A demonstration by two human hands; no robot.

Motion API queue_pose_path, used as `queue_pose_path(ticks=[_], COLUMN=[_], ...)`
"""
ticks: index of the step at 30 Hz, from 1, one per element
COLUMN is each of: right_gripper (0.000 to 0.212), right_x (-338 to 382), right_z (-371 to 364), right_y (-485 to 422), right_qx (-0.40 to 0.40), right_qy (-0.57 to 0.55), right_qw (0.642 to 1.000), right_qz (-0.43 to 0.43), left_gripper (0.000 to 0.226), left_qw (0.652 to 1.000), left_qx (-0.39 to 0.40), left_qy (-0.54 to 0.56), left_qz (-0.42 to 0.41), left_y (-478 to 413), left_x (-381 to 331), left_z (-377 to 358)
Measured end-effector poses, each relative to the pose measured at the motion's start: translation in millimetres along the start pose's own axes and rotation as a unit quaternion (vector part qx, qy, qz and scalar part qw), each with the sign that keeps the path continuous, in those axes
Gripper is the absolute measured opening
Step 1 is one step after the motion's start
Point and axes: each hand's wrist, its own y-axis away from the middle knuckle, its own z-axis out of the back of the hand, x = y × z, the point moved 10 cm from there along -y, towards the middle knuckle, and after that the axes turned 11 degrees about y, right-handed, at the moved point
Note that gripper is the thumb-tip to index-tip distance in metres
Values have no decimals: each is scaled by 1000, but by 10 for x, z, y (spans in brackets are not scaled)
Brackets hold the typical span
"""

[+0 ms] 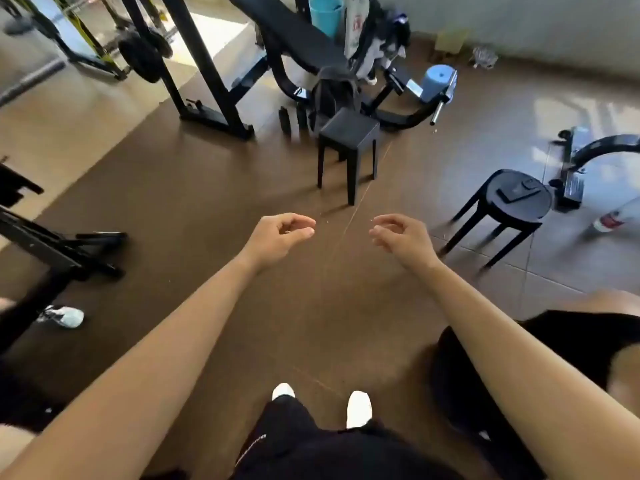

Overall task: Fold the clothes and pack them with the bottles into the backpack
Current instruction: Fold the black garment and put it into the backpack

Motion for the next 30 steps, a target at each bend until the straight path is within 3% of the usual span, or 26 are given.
queue_pose_path(ticks=[6, 13, 23, 30], right_gripper=[10, 24, 25, 26], right_x=[-277, -207, -222, 61], right_z=[-236, -340, -228, 1], right_y=[-325, -1025, -2319, -3829], right_qx=[15, 15, -11, 15], right_qy=[21, 72, 38, 36], right_qw=[999, 994, 989, 990], right_qz=[-48, -75, -143, -132], left_gripper=[23, 12, 12, 12], left_qw=[995, 987, 990, 986], left_qx=[-39, -47, 13, -26], left_qy=[63, 108, 45, 46], left_qz=[70, 107, 135, 158], left_y=[-123, -1004, -2712, -3937], left_x=[677, 1023, 755, 452], left_z=[48, 313, 419, 646])
